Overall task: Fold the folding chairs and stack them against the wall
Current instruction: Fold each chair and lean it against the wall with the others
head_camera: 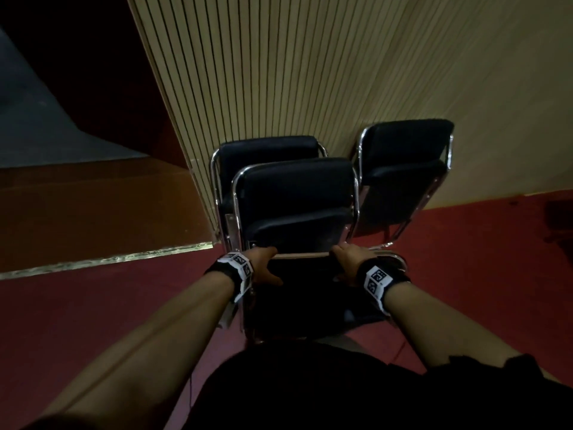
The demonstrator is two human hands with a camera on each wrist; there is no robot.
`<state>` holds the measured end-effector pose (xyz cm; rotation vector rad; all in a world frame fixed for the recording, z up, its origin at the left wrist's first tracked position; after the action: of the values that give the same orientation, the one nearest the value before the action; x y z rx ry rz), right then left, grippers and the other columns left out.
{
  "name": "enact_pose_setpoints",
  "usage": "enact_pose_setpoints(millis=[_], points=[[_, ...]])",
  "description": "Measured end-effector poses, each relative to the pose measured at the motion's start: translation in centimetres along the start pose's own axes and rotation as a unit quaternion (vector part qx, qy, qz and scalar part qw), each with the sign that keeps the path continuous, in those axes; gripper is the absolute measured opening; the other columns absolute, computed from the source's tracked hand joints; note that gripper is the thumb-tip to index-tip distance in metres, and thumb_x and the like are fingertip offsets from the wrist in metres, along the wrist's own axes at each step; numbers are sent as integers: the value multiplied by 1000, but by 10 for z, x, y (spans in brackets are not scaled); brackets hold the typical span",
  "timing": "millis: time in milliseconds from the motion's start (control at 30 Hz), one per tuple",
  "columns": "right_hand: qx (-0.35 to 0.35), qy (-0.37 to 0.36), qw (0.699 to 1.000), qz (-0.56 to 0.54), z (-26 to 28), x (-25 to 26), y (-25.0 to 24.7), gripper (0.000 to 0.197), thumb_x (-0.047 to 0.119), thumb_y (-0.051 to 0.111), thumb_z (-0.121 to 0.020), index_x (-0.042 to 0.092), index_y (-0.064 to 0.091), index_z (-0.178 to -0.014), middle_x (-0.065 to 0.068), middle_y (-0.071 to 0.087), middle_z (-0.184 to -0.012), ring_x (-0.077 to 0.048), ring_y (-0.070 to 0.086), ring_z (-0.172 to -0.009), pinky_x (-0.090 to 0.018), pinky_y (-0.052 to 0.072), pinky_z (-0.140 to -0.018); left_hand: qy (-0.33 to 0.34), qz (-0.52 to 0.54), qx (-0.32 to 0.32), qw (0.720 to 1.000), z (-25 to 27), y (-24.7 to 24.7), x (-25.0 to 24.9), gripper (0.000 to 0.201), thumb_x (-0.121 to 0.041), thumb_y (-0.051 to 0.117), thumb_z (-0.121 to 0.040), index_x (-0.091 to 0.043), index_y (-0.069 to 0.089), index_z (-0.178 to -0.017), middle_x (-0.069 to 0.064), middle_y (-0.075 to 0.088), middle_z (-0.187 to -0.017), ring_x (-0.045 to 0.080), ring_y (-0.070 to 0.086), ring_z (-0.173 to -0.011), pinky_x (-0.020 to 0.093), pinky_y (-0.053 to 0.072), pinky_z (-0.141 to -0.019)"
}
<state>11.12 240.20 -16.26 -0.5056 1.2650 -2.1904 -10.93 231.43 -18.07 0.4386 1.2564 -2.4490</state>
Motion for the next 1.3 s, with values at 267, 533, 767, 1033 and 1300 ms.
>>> enact_pose_setpoints(millis=[267, 533, 767, 1033, 1300], points=[[-60, -108, 992, 34, -87, 21, -24, 70, 47, 74, -80, 23, 44, -139, -6, 48, -136, -29, 49, -127, -46, 31, -111, -155, -62, -156, 974, 8, -24, 31, 81, -61, 82, -67, -22, 49, -129, 10, 48, -127, 32, 52, -113, 43, 52, -92], [-65, -86, 994, 32, -161, 5, -59, 76, 47, 50, -98, 19, 14, -159, -8, 27, -159, -28, 27, -146, -45, 12, -123, -270, 114, -221, 930, 2, -42, 51, 73, -23, 57, -98, -32, 16, -158, 23, 47, -140, 41, 59, -117, 48, 51, -100], [-89, -66, 993, 47, -172, 14, -66, 76, 44, 52, -94, 16, 18, -156, -13, 23, -160, -34, 24, -146, -52, 11, -121, -265, 170, -134, 940, 17, -20, 50, 76, -31, 58, -95, -25, 17, -159, 20, 50, -144, 38, 55, -127, 44, 47, -104], [0, 71, 994, 87, -163, 34, -71, 52, 36, 45, -99, 12, 38, -144, -16, 41, -147, -44, 40, -134, -64, 32, -108, -239, 165, -96, 952, 34, -38, 79, 43, -35, 49, -97, -19, 53, -137, 13, 63, -132, 34, 62, -117, 40, 53, -93], [-7, 119, 993, 27, -133, 75, -82, 38, 36, 47, -96, 16, 57, -126, -10, 58, -131, -34, 57, -119, -49, 49, -97, -87, 32, 4, 996, -7, -85, 78, 28, -27, 49, -99, -13, 67, -115, 11, 69, -115, 31, 65, -105, 35, 53, -87]])
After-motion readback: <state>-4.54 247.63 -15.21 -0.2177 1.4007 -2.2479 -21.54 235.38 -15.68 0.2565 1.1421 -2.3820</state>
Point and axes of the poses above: each hand's wrist, its own z-axis away from the middle knuckle, its own y-axis out of the palm, x = y × z, the point moved 6 cm from there along -z, towards the middle knuckle
